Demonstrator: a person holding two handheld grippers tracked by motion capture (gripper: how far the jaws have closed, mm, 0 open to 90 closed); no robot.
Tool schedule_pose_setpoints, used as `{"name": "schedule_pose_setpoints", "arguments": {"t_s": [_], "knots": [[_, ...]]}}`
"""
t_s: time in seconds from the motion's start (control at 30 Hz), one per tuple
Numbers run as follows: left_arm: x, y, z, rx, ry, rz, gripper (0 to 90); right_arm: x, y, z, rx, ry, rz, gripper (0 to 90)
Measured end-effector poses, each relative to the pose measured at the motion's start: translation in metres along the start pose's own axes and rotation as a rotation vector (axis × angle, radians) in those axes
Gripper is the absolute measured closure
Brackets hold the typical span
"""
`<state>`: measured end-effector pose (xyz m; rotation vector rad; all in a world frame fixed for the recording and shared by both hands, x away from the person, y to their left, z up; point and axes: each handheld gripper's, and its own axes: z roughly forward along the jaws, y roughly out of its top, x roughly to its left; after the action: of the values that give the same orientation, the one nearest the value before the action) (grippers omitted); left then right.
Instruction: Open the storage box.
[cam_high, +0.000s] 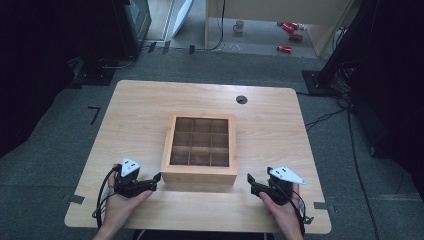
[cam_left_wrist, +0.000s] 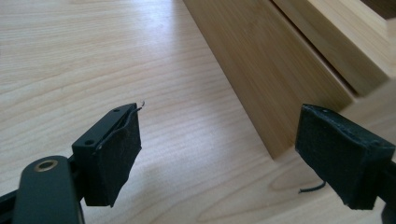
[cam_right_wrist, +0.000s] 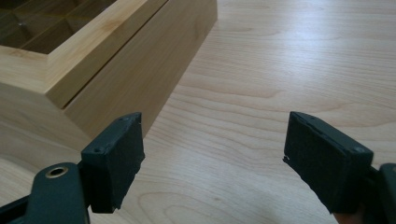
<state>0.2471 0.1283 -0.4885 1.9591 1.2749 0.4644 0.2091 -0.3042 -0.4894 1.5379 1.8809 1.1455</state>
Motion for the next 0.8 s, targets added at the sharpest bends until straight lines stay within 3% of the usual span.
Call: {"name": "schedule_pose_setpoints", "arguments": {"t_s": [0.37,0.57,0.63,0.8], "knots": [[-0.006,-0.004,-0.008,-0.017,-0.037,0.015,20.9,0.012,0.0,0.002,-0.008,0.036,-0.019,22.1],[-0.011,-0.006,-0.01,-0.032,-0.094,0.029,32.0,0.018,0.002,0.004,-0.02,0.075,-0.033,26.1],[-0.014,-0.005,-0.008,-0.044,-0.137,0.036,37.1,0.02,0.002,0.004,-0.023,0.088,-0.035,27.7],[-0.019,-0.002,-0.002,-0.052,-0.198,0.043,47.0,0.025,0.002,0.007,-0.023,0.101,-0.059,34.6]]}}
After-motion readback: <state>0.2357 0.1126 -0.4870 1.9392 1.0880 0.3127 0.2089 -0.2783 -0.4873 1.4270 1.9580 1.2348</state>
